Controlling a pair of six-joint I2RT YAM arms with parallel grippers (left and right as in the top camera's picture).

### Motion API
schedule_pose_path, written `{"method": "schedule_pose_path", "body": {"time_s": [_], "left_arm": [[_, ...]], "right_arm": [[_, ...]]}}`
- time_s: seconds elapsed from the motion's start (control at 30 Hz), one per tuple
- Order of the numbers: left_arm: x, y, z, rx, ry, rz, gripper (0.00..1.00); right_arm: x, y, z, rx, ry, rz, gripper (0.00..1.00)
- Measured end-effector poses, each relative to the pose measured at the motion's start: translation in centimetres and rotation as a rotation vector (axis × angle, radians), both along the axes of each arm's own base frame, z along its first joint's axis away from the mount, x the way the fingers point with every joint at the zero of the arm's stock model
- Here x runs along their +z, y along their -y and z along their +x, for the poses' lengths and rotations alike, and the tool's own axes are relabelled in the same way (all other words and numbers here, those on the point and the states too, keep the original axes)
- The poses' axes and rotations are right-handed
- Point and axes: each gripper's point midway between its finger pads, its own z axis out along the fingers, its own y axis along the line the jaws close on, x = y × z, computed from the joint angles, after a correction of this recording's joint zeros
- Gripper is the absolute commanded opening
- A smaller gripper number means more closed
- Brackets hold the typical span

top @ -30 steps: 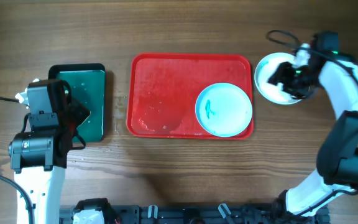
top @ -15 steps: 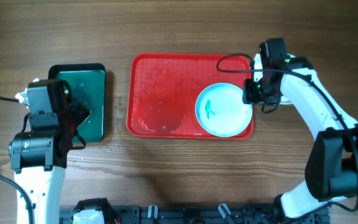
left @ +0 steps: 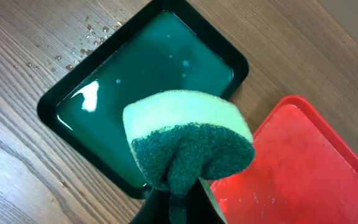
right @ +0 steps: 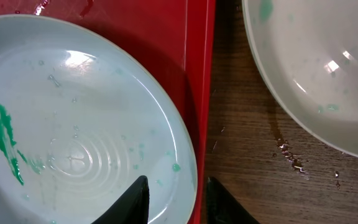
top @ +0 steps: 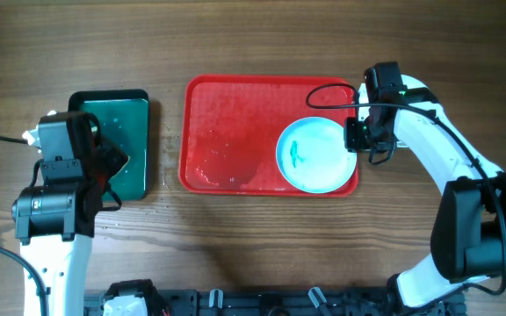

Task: Clean dirty plates on tray and stack at the side
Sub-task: 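Grip the rim of the last plate on the red tray with the right gripper, then carry the sponge with the left gripper onto the held plate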

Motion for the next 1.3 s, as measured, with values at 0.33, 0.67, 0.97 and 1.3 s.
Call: {"method": "schedule_pose_path", "body": {"time_s": [0.33, 0.67, 0.97, 1.3], "left_arm": [[0.0, 0.0, 0.0, 0.0, 0.0, 0.0, 0.04], [0.0, 0.0, 0.0, 0.0, 0.0, 0.0, 0.04], [0.0, 0.1, 0.0, -0.004, 0.0, -0.005, 0.04], [0.1, 1.8, 0.9, -0.085, 0.027, -0.071, 0.04]], "right_arm": [[-2.3, 0.1, -0.5, 0.0, -0.067, -0.009, 0.26], [-2.3, -0.3, -0.7, 0.013, -0.073, 0.013, 0.14], [-2.5, -0.5, -0.6, 0.013, -0.075, 0.024, 0.17], [-4.2, -2.7, -0.3, 0.019, -0.1, 0.111, 0.07]]}}
